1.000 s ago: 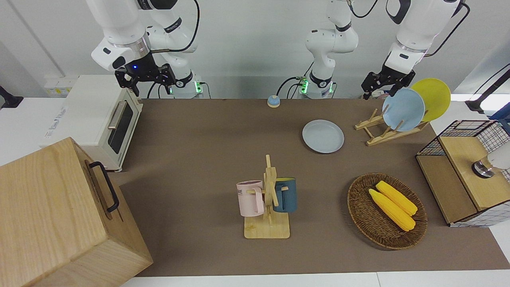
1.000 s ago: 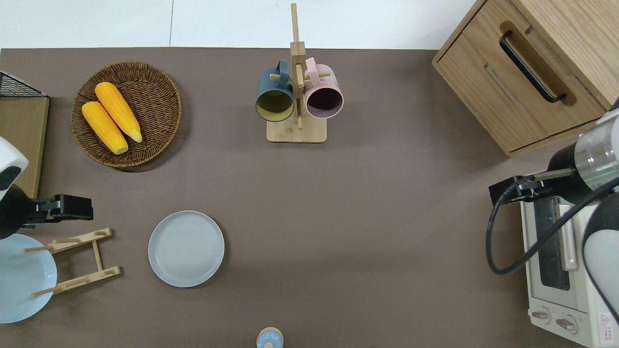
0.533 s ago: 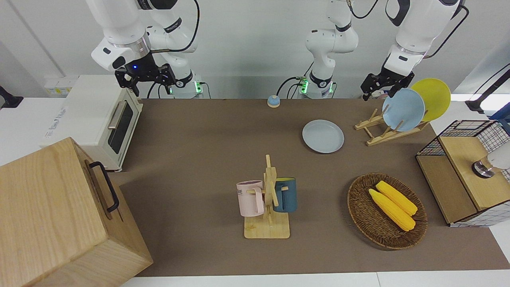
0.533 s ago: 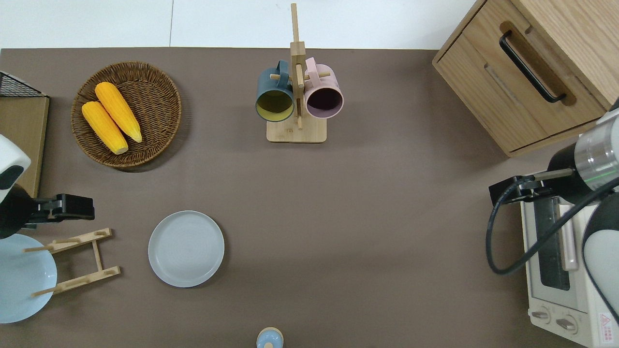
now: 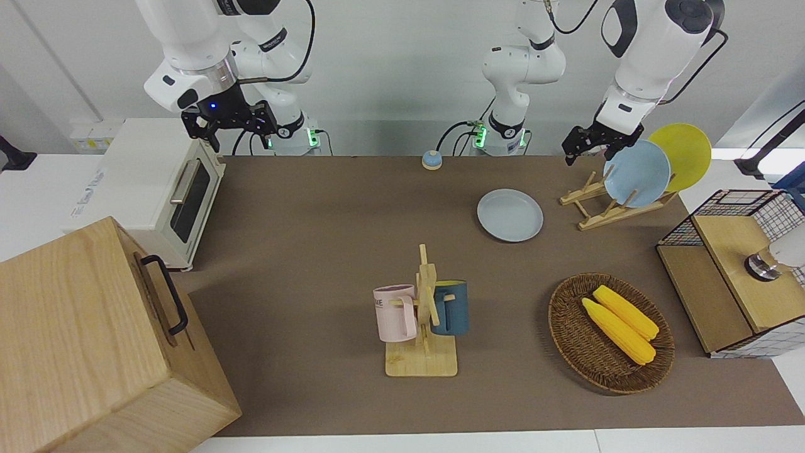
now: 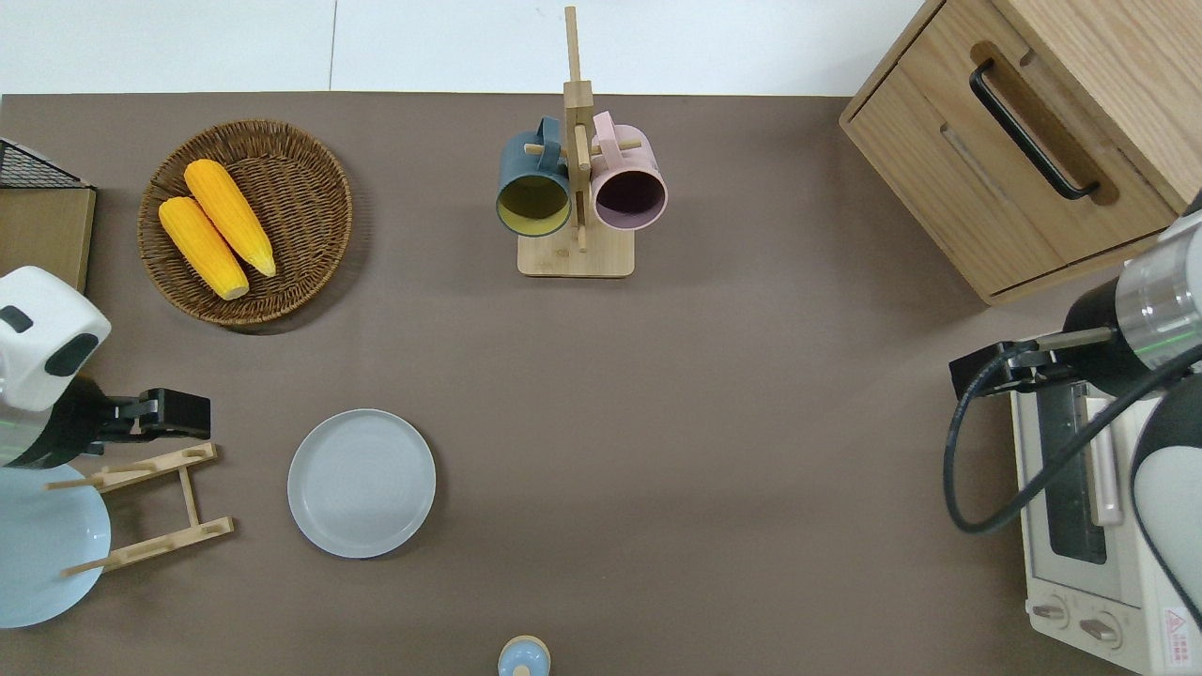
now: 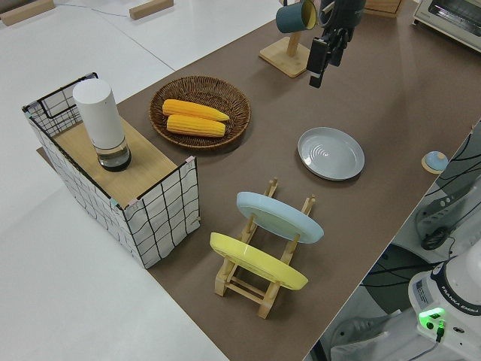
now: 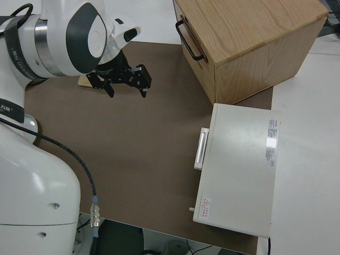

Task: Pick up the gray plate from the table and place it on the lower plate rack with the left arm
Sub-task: 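Lower the left gripper onto the near rim of the gray plate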

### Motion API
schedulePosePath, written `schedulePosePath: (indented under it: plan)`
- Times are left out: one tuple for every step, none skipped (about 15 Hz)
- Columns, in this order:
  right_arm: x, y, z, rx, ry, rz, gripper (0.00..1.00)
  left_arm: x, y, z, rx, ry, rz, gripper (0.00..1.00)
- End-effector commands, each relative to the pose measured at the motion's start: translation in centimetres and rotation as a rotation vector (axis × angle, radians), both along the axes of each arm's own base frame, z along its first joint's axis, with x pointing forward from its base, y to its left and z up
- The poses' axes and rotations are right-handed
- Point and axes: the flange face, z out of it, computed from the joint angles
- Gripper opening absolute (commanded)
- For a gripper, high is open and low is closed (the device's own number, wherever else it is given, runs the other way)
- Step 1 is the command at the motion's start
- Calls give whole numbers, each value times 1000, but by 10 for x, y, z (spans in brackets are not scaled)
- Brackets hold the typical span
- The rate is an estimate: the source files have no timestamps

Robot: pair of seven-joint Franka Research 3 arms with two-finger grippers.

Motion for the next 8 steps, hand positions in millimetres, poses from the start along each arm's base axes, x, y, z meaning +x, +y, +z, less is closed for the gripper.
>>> schedulePosePath:
  plan:
    - [-2,-2,5,-9,1,-16,983,-6,-9,-47,-3,13,-3,998]
    - [-2,-2,5,-9,1,-16,983,-8,-10,-59,-2,21,-5,998]
    - [-2,-2,5,-9,1,-16,983,-10,-11,-71,-2,28,-7,998]
    - [-2,-2,5,-9,1,-16,983,-10,-12,-81,-5,24,-8,998]
    - [-2,-2,5,-9,1,-16,983,-11,-12,-93,-6,26,-7,1000]
    - [-2,-2,5,-9,1,-16,983,-13,-12,-107,-5,35,-8,998]
    - [-2,-2,5,-9,1,-16,983,-15,-12,-120,-5,47,-8,1000]
    - [-2,-2,5,-9,1,-16,983,-16,-12,-132,-4,59,-8,998]
